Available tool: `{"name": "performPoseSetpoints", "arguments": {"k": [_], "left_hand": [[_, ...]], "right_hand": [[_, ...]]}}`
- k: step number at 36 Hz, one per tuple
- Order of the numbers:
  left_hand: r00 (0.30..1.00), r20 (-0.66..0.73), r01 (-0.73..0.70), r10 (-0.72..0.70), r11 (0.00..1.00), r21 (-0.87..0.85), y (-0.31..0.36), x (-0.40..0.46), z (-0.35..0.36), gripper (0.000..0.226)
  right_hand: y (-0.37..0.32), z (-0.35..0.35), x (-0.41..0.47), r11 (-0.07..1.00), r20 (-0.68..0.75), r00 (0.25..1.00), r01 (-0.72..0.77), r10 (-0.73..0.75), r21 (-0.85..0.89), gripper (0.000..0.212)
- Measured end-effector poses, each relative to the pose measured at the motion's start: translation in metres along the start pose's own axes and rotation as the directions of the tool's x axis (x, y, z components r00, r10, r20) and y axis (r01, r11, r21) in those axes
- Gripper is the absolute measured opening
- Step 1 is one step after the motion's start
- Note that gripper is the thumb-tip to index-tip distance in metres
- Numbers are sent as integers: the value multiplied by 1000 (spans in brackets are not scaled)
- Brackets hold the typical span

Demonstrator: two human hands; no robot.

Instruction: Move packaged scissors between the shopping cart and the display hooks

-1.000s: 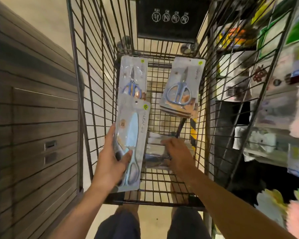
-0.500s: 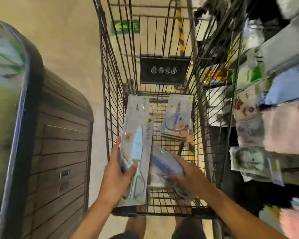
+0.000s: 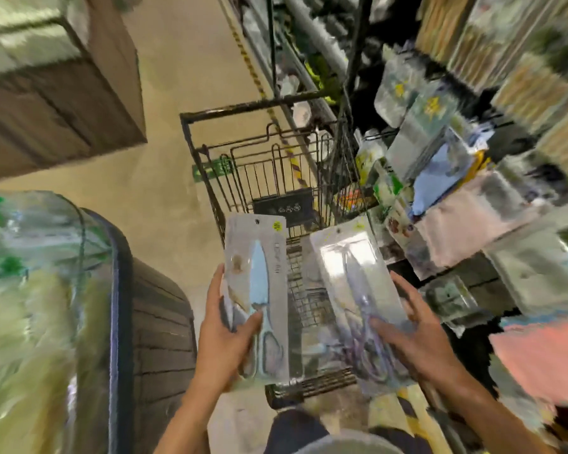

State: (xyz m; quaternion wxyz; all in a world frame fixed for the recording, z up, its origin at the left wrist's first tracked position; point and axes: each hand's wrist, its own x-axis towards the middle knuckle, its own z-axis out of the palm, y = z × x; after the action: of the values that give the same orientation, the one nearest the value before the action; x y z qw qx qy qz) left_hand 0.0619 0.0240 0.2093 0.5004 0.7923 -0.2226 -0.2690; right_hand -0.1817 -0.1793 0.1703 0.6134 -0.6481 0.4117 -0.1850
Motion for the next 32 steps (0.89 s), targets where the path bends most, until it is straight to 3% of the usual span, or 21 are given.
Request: {"name": "performPoseSetpoints", "arguments": {"k": [8,14,21,32], "left_hand": [[987,-57,-145,148,988,51,33,-63,-16,93],[981,-88,-176,174,984,-10,50,-122,15,98],[971,-56,-236,232,969,-70,75,-189,55,100],[911,215,-359,351,933,-1,106,-238,103,100]], "right_hand": [[-15,-37,-75,997,-108,991,74,-74,-6,80],[-15,-80,-130,991,-116,987,117,-110,57,84],[-9,-126,-185,984,-222,963,171,-156,52,83],[9,-166,-307,977,-450,879,204,-158,55,79]]}}
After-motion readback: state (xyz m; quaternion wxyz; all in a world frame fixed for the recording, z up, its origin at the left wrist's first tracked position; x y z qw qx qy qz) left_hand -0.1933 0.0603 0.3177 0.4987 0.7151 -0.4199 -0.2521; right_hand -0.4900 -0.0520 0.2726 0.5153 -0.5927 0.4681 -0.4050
